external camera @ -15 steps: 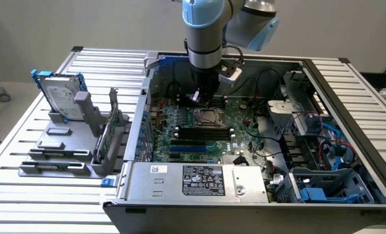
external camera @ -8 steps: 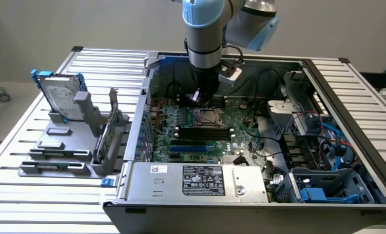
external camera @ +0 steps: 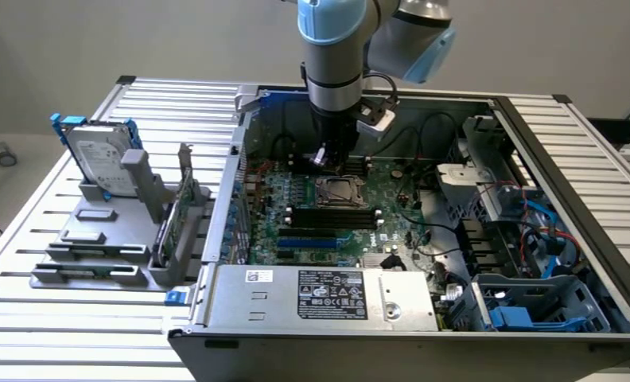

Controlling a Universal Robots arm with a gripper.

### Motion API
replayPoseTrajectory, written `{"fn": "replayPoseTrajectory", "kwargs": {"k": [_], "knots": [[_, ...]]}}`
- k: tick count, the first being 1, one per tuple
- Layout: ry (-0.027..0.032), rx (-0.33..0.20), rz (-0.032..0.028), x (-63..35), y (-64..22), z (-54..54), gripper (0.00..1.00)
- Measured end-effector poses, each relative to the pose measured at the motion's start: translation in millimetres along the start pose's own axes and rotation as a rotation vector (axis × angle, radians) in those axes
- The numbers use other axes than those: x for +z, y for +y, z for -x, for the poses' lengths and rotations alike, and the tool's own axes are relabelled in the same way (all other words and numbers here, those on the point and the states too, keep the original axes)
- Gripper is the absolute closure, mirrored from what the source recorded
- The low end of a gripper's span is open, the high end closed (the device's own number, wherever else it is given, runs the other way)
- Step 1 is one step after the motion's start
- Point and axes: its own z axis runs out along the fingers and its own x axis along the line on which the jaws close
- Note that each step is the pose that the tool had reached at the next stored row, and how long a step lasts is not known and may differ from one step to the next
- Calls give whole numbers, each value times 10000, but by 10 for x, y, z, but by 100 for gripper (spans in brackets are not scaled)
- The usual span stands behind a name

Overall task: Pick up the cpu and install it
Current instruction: 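Install the first cpu locking lever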

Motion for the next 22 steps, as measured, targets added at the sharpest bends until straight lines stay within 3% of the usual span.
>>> {"fn": "replayPoseTrajectory", "kwargs": {"k": [22], "knots": [[-5,127,27,0,-9,-8,89]]}}
